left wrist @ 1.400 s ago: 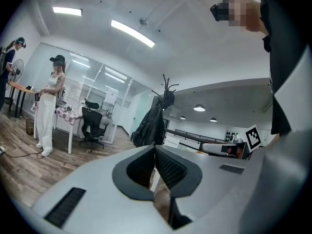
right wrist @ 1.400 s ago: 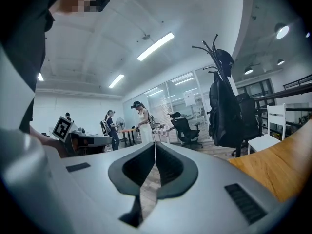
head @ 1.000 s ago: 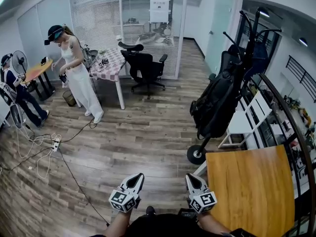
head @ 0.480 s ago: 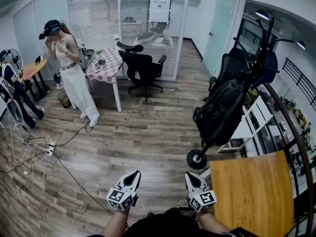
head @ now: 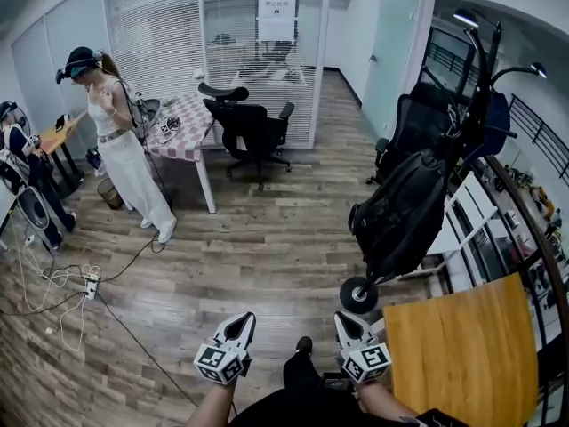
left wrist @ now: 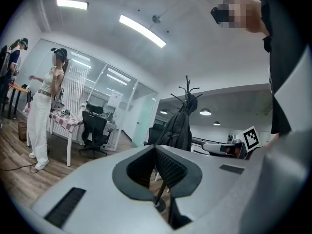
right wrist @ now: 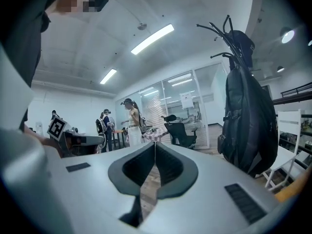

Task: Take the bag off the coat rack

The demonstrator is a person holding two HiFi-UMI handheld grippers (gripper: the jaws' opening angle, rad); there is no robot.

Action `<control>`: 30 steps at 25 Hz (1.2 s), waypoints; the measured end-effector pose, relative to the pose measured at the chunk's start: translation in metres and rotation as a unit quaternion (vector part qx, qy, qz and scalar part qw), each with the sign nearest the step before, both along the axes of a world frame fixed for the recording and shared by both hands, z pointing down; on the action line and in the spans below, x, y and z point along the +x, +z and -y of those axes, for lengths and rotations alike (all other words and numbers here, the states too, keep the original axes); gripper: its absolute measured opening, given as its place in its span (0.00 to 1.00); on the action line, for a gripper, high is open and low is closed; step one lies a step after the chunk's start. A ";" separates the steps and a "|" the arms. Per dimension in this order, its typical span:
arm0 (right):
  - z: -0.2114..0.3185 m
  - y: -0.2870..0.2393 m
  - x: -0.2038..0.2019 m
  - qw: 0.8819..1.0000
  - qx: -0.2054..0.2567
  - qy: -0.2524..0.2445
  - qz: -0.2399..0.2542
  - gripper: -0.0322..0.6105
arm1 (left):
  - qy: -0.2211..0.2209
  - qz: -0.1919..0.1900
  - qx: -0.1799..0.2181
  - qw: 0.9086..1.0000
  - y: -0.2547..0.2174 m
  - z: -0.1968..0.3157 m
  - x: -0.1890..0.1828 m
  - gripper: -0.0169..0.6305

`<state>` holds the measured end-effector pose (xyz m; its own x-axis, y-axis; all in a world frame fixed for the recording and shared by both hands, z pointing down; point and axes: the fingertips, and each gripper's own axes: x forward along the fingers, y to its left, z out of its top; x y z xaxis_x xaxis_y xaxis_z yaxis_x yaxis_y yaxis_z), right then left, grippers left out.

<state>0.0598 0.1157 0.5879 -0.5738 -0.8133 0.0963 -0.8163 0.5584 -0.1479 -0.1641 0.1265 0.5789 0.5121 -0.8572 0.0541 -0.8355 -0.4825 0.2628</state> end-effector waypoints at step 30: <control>0.283 -0.020 0.016 0.999 0.019 -0.026 0.009 0.10 | 0.044 0.013 0.029 0.999 -0.045 0.323 0.050 0.05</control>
